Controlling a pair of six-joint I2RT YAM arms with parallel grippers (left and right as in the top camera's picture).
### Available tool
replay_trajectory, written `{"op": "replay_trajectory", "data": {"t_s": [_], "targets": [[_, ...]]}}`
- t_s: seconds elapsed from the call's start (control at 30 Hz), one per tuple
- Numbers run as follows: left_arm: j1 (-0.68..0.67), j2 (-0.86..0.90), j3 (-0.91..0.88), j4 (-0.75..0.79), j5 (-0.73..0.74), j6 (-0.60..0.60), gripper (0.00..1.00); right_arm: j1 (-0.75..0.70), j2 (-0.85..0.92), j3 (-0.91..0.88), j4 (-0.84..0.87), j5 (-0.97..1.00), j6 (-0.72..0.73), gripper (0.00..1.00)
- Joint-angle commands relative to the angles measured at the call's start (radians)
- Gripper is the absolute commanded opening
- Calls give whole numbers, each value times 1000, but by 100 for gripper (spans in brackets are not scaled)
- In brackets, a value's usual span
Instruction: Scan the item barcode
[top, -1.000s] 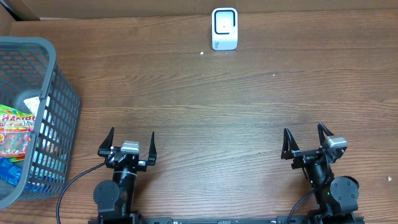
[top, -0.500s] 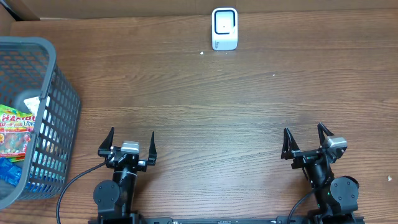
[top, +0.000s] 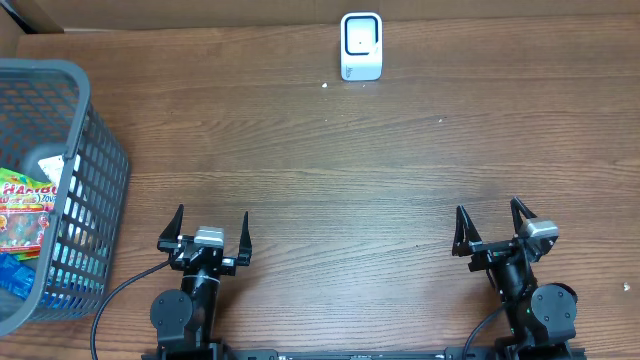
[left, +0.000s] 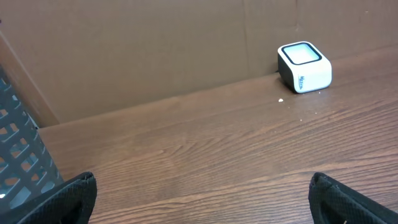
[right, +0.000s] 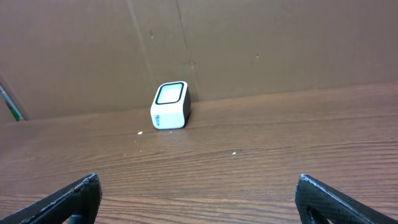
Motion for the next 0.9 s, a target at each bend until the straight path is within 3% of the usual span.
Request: {"op": "replay_trajectory", "data": {"t_s": [0.0, 0.8, 0.87], "targets": [[5, -10, -5, -2, -3, 11, 100, 5, -9, -10, 5, 2, 3, 100], [5, -10, -5, 2, 32, 10, 100, 5, -9, -10, 5, 2, 2, 100], [5, -6, -5, -2, 30, -72, 100, 5, -9, -10, 5, 2, 3, 100]]}}
